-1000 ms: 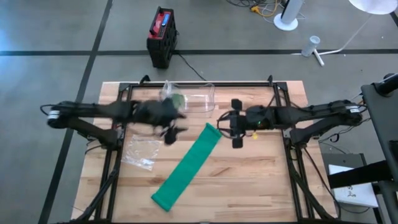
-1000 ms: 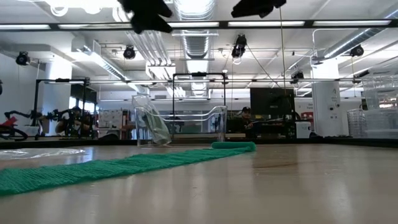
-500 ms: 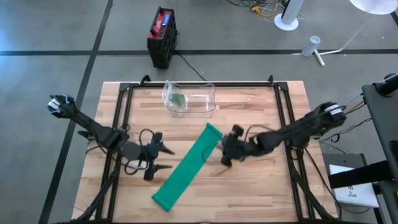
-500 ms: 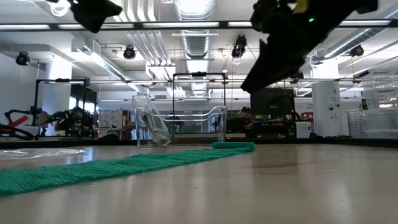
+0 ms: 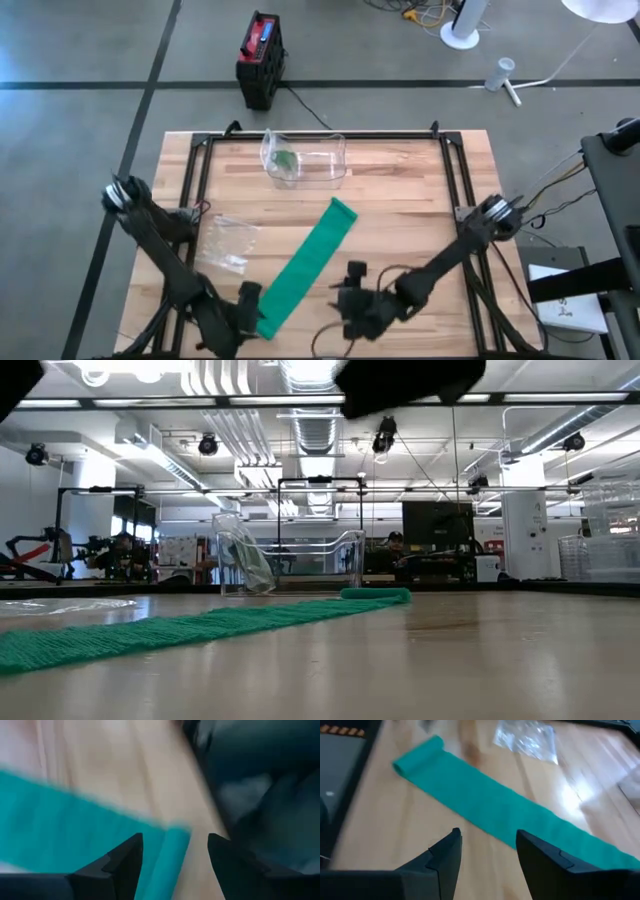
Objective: Roll bandage
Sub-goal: Roll the blue bandage
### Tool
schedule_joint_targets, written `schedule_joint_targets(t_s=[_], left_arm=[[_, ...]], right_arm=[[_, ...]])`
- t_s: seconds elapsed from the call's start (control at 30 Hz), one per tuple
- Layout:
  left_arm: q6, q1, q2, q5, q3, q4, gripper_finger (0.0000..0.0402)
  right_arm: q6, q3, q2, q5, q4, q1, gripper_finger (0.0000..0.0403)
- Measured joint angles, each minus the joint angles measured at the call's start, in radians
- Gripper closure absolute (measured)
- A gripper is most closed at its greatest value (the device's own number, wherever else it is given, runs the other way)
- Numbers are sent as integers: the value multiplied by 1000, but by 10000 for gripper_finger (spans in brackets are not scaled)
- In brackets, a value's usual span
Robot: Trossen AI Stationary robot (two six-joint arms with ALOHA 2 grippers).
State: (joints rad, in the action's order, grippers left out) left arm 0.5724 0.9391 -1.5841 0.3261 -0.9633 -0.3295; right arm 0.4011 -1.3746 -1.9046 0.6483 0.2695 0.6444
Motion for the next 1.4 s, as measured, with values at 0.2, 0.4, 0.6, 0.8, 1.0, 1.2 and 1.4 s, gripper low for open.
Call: schedule_joint_targets(t_s=[0.2,0.4,0.6,0.8,1.0,1.2,1.4], left_arm=[[-4,15,-191,-21,-94,-73,213],[-13,21,-298,-41,-132,-55,224],[-11,19,-317,-32,-153,-56,256],[-6,-10,-298,-61,-182,-79,365],[13,-104,-198,-59,-201,-26,384],[105,-315,-19,-151,-157,141,393],[240,-559,70,-272,-88,551,396]], right_arm=[[17,-194,-121,34,28,79,222],[52,-363,-245,40,55,114,223],[53,-559,-334,51,179,136,230],[70,-701,-350,148,376,177,231],[12,-732,-314,249,412,230,231],[36,-688,-272,336,521,265,231],[268,-576,-254,464,657,299,231]])
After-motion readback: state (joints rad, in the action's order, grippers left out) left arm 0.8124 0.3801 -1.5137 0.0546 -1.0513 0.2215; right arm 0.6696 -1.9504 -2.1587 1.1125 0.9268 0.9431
